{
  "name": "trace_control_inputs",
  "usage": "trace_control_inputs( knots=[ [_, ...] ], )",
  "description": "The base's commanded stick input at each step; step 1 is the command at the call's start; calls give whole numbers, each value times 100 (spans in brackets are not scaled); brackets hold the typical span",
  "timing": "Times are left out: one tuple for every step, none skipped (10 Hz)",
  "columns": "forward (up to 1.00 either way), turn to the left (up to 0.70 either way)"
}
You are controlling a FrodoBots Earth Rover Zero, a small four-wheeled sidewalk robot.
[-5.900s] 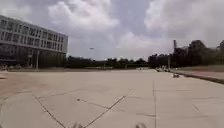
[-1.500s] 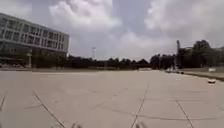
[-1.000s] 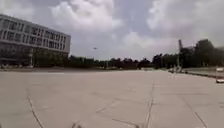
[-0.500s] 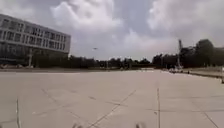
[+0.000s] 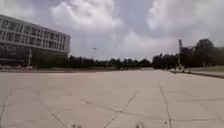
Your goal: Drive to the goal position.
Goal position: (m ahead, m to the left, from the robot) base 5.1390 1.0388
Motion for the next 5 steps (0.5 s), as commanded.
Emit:
trace_control_inputs(
  knots=[
    [60, 2],
    [60, 3],
    [60, 3],
    [60, 3],
    [60, 3]
  ],
)
